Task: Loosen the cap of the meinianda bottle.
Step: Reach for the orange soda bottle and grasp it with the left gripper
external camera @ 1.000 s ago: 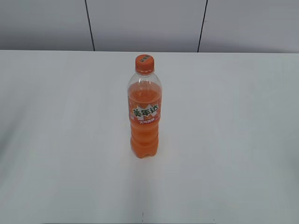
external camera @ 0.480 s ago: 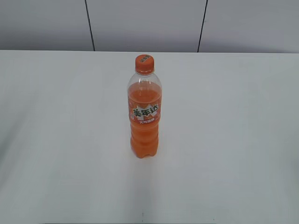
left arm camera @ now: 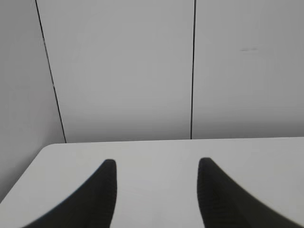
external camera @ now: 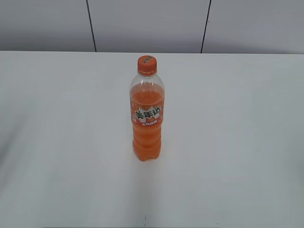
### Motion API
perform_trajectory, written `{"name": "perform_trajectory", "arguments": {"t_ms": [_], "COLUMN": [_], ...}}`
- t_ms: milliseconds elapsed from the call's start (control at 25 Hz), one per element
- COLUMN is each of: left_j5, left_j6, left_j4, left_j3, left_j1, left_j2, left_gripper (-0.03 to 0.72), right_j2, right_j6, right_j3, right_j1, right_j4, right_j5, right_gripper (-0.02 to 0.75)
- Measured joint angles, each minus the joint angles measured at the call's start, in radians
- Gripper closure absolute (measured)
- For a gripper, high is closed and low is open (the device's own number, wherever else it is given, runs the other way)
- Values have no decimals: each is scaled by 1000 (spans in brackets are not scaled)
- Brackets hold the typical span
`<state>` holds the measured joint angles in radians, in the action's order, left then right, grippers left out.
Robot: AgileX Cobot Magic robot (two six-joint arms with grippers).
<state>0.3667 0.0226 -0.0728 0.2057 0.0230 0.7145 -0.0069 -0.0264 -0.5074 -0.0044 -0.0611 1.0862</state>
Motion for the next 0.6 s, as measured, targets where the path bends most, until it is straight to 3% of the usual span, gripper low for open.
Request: {"name": "perform_trajectory", "arguments": {"t_ms": [480,600], "left_j5": [258,353], "left_j6": [0,6], "left_j4": [-8,-76], "left_j3": [0,0], "left_j1": [0,0], "left_j2": [323,402], "left_gripper": [345,347], "right_j2": [0,0], "right_j6": [0,0], "right_j3": [0,0], "right_j1": [0,0], "right_j4": [0,0], "right_j5": [0,0], "right_gripper": [206,206]}}
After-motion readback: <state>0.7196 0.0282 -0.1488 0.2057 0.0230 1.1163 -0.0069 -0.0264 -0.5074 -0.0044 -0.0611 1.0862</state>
